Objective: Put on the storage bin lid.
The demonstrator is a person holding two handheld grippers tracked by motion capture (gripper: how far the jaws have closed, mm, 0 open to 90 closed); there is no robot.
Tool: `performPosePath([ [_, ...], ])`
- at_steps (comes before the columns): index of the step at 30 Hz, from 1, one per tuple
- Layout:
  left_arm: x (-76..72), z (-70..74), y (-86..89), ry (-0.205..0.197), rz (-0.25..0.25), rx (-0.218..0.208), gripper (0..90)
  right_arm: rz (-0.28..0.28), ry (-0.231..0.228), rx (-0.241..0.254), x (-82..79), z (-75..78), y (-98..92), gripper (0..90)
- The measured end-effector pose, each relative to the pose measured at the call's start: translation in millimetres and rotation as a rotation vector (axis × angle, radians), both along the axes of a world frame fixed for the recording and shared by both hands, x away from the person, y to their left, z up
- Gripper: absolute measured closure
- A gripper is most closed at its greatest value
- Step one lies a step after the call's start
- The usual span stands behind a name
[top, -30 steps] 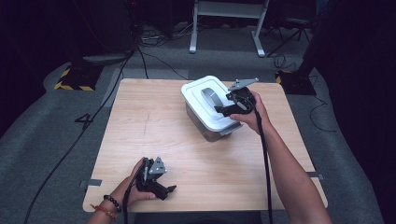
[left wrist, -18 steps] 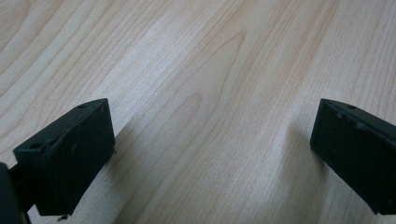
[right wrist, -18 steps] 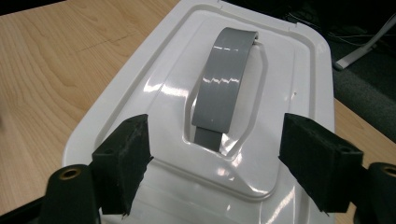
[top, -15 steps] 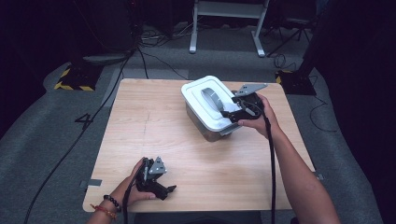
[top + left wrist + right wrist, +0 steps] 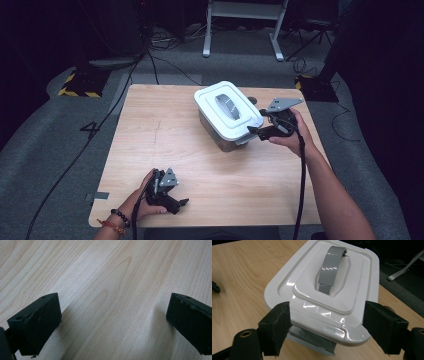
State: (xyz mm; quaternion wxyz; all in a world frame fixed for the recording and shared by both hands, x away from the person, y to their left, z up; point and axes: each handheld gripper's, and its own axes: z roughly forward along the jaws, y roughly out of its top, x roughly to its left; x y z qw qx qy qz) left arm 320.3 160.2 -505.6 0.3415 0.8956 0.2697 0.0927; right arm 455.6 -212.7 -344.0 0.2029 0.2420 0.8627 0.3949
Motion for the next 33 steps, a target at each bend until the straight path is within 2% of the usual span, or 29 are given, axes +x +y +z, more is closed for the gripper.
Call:
performPosePath([
  [10,0.0,0.0,0.0,0.000,0.000,0.000,0.1,-0.032,-0.041,-0.016,-24.1,-3.8,-23.6,22.8],
  [13,0.0,0.0,0.0,0.000,0.000,0.000,0.2,-0.040,-0.031,-0.022,-29.0,-10.2,-29.1,22.6],
  [24,0.0,0.0,0.0,0.000,0.000,0.000,0.1,-0.086,-0.020,-0.103,-42.2,-42.4,-48.2,22.6],
  [27,0.0,0.0,0.0,0.000,0.000,0.000,0.2,-0.091,-0.003,-0.117,-45.6,-50.8,-52.0,22.4],
  [33,0.0,0.0,0.0,0.000,-0.001,-0.001,0.2,-0.095,0.027,-0.119,-50.6,-65.3,-60.9,22.4],
])
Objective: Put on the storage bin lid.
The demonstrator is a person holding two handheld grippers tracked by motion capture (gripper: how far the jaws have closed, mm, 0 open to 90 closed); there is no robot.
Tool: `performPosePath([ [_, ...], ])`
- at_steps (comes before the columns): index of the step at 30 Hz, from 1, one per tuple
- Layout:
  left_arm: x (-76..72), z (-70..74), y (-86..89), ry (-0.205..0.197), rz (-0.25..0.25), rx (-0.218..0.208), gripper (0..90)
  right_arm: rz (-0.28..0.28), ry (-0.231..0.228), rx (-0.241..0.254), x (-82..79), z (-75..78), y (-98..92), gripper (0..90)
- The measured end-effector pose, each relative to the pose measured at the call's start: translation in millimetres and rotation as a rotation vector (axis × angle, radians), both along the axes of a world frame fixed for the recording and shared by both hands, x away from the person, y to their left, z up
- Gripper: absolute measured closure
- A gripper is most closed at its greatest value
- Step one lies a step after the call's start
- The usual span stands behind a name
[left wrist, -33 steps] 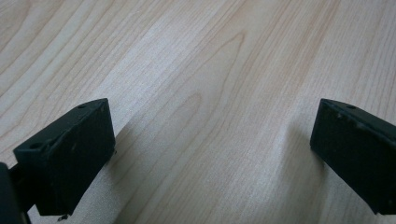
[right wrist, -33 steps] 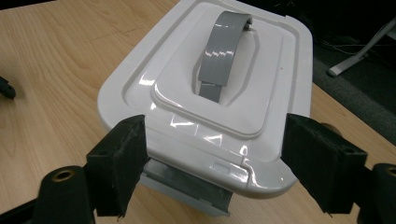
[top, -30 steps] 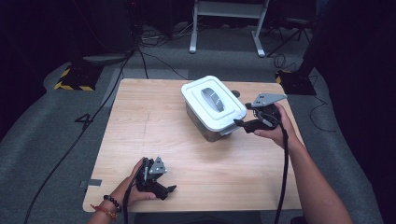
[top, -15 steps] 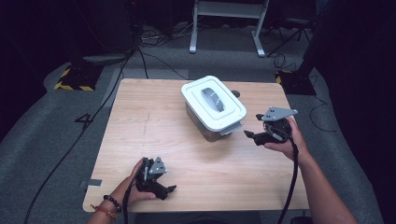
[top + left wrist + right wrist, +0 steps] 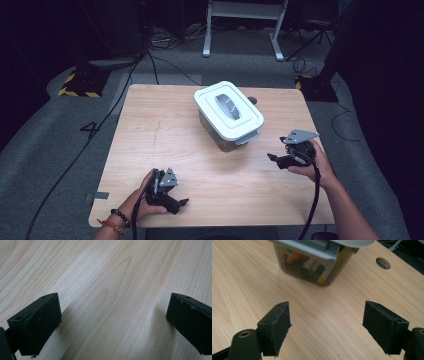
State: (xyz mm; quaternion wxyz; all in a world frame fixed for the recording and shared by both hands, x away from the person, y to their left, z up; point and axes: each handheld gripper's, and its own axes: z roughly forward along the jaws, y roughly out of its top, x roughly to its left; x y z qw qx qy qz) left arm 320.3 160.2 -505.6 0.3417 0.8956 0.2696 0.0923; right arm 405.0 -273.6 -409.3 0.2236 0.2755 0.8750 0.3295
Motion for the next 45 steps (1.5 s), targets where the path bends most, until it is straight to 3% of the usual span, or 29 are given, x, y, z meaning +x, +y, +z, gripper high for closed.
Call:
performPosePath([
  [25,-0.3,0.0,0.0,0.000,0.004,0.000,0.1,-0.053,0.102,0.006,-31.0,-60.3,-47.8,23.1],
  [37,0.3,0.0,-0.1,-0.001,0.007,0.001,0.2,-0.125,0.175,0.130,-46.0,-89.0,-72.4,18.9],
  [40,0.0,0.0,-0.2,-0.001,0.011,0.000,0.1,-0.134,0.123,0.166,-50.1,-94.7,-74.7,18.1],
  [45,0.1,-0.1,-0.1,-0.001,0.012,0.000,0.1,-0.138,0.122,0.166,-51.0,-94.7,-75.3,18.0],
])
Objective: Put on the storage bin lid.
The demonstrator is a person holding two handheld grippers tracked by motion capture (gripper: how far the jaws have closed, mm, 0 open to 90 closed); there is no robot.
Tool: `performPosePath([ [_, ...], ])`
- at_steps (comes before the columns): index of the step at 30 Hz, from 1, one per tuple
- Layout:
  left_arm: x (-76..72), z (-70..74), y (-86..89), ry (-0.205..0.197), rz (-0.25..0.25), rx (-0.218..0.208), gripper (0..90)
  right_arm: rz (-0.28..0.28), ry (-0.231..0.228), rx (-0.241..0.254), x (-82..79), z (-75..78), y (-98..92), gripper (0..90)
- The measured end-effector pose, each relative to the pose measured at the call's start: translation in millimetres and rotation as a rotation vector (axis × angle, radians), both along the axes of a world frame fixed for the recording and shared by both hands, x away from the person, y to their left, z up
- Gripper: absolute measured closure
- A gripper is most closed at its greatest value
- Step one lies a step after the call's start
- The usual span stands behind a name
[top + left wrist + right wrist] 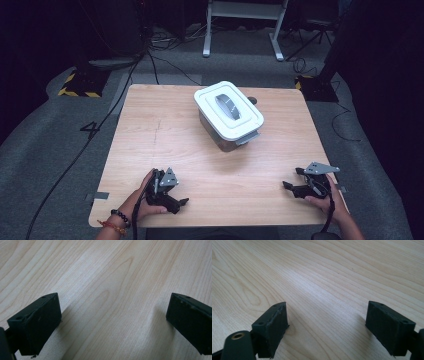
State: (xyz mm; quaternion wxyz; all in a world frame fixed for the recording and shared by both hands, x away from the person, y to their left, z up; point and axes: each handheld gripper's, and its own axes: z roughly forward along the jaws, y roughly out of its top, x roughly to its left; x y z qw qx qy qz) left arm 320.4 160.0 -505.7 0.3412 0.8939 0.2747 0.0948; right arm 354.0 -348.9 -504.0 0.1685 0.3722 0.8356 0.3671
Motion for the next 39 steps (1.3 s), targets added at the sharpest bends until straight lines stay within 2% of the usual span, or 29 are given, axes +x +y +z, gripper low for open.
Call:
performPosePath([
  [39,0.0,-0.1,-0.6,0.001,0.013,-0.002,0.1,-0.009,-0.001,0.000,-0.3,-0.1,0.9,18.0],
])
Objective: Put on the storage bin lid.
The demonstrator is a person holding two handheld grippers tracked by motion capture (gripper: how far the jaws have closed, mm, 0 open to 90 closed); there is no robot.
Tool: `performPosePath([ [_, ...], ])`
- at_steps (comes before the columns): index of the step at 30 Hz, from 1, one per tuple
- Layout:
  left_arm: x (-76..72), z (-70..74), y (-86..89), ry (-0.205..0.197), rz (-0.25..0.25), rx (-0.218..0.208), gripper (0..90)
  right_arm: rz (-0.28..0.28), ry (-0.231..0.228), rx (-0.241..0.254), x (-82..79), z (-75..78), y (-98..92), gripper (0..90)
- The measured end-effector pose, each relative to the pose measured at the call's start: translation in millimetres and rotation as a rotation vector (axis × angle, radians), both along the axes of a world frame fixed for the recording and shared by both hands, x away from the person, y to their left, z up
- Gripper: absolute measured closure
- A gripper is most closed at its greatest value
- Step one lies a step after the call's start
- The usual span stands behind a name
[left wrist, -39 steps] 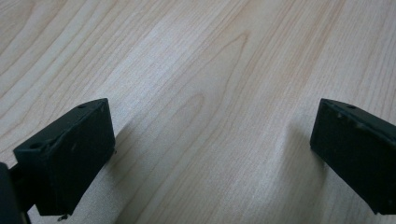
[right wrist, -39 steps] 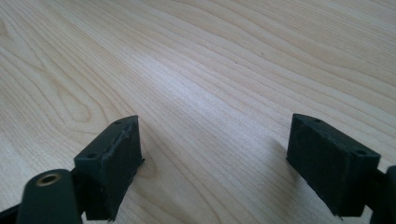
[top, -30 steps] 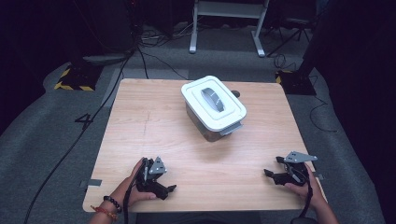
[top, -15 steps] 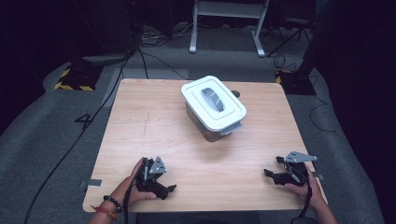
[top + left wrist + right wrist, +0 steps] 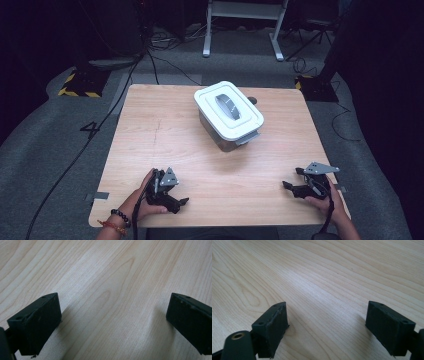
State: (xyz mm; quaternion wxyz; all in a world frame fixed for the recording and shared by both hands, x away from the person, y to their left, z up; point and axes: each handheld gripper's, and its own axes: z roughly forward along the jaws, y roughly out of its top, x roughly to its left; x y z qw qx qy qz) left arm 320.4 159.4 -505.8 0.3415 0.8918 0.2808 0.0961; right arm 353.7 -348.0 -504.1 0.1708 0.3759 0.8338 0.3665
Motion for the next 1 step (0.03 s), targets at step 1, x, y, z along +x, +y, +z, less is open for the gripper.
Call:
performPosePath([
  [1,0.1,0.0,0.0,0.000,-0.001,0.000,0.1,0.000,0.000,0.000,0.0,0.0,0.0,18.0],
])
